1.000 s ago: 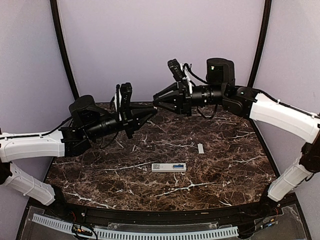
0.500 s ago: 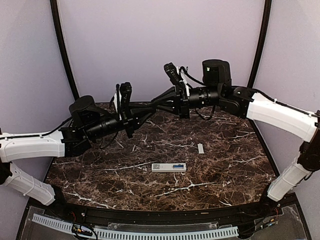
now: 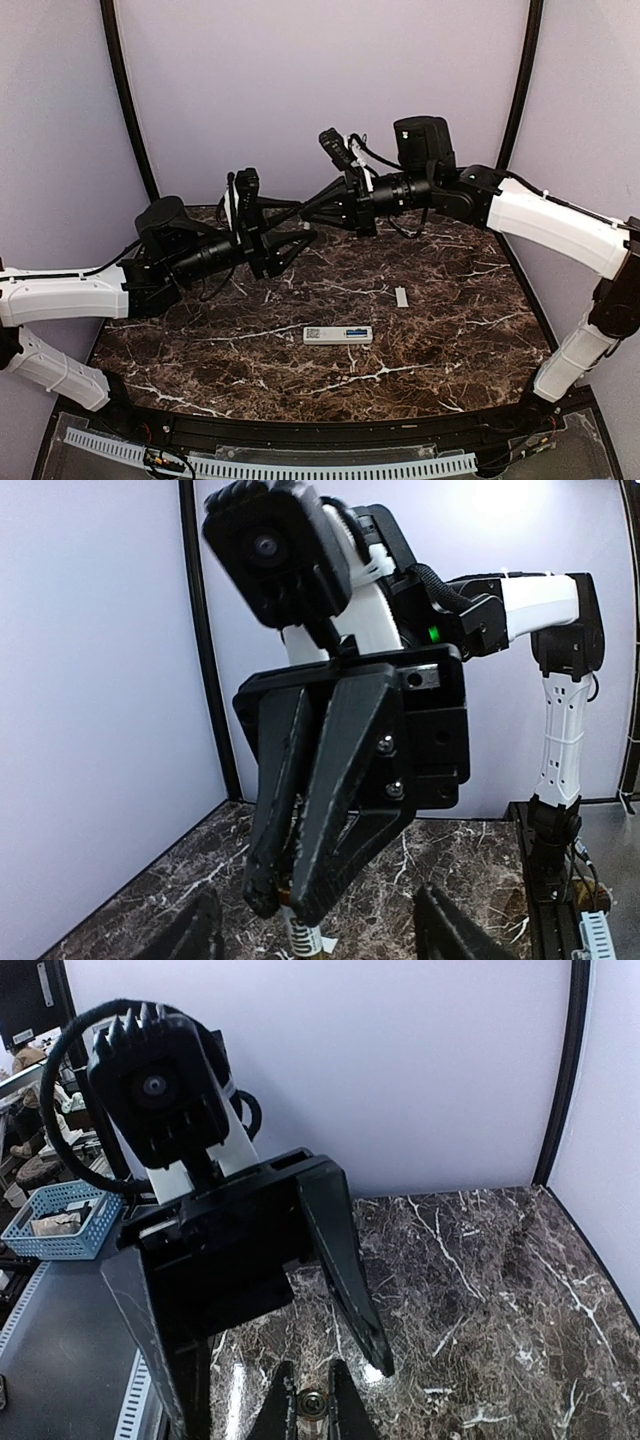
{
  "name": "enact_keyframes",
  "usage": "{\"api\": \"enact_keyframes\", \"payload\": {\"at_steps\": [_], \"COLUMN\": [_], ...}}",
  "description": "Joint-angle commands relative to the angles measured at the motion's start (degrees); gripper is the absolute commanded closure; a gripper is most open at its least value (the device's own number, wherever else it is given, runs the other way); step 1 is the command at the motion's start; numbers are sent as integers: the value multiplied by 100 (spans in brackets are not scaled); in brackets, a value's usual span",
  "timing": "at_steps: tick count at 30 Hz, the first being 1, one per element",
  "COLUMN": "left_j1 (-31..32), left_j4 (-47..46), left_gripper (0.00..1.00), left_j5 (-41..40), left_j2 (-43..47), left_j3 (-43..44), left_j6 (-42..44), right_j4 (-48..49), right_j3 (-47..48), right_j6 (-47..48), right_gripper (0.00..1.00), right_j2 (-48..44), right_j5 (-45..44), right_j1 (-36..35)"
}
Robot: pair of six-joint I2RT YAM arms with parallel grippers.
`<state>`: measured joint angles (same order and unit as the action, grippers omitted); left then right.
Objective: Load the batteries into the remote control
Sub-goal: Pass from the left arm to the right, then place the battery in the battery compartment.
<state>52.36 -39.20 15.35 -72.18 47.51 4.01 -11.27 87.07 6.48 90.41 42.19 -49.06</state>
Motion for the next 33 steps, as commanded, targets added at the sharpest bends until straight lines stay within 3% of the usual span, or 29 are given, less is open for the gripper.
{"api": "enact_keyframes", "payload": {"at_steps": [1, 7, 10, 14, 19, 33], "left_j1": [21, -163, -533, -1055, -1129, -1162], "left_j4": [-77, 1348, 1937, 1730, 1785, 1829], "left_gripper": [27, 19, 20, 20, 19, 19], "left_j5": [-217, -612, -889, -1154, -1797, -1857], "left_j2": [402, 595, 392, 115, -117, -441], "left_j3": [-159, -251, -386, -847, -1027, -988], "left_j6": [106, -137, -1418, -2392, -2439, -2119], "right_j4": [-708, -1839, -2325, -2588, -2550, -2539], "right_j3": [175, -15, -212, -496, -668, -768], "right_j6": [-41, 482, 891, 1440, 1760, 2198], "right_gripper": [100, 100, 100, 100, 100, 100], "right_j2": [58, 254, 663, 1232, 1541, 1910], "right_j5": [-368, -1686, -2409, -2710, -2689, -2663], "right_j1": [98, 168, 141, -110, -218, -297]}}
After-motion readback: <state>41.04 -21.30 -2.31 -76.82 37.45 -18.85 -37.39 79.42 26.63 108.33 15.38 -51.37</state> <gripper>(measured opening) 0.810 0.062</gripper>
